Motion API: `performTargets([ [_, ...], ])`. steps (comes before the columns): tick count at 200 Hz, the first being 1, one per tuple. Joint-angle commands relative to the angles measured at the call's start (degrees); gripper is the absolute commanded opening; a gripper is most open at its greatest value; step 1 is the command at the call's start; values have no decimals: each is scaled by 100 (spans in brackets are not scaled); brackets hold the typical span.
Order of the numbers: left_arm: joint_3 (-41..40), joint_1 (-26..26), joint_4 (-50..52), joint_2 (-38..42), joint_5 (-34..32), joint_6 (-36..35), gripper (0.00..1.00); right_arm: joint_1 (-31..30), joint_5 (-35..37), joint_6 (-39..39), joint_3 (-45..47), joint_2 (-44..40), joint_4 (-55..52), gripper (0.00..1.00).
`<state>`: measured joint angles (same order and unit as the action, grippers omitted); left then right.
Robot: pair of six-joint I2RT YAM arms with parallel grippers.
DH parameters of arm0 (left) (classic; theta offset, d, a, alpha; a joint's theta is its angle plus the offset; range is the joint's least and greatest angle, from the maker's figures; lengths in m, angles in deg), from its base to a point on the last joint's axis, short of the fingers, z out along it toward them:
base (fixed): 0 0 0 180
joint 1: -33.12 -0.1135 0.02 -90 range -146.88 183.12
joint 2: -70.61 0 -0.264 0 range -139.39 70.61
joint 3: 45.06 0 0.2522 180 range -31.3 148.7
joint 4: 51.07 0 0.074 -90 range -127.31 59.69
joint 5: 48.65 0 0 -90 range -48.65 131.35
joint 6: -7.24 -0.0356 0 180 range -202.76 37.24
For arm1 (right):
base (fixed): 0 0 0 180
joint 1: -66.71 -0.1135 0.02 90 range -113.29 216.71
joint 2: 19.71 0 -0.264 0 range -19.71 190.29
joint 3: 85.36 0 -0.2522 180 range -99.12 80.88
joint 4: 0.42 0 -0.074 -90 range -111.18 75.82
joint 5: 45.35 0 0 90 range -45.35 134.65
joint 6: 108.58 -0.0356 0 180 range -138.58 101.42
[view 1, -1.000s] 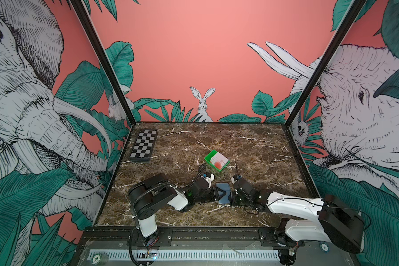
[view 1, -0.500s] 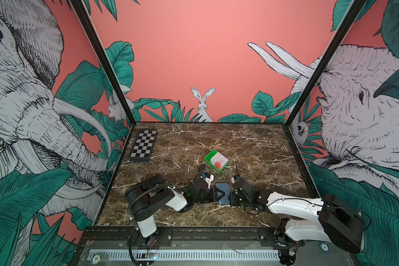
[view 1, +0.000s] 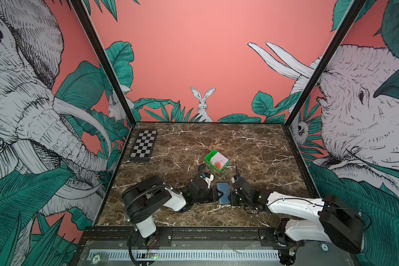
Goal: Insert credit cards into a card holder
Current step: Open the button on the card holder.
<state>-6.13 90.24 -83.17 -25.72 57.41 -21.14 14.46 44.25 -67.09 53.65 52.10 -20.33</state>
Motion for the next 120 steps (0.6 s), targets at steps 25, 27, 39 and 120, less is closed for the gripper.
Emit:
performTargets([
  [25,158,28,362,275,12,-203,10,-73,393,263,-420,-614,-761,22],
  [27,171,27,377,278,12,-210,9,-63,399,274,-430,-626,-788,22],
  [39,238,27,475,275,46,-247,8,-61,411,339,-529,-659,-886,24],
  [120,365,27,656,396,71,-378,3,-72,230,411,-1014,18,-838,31],
])
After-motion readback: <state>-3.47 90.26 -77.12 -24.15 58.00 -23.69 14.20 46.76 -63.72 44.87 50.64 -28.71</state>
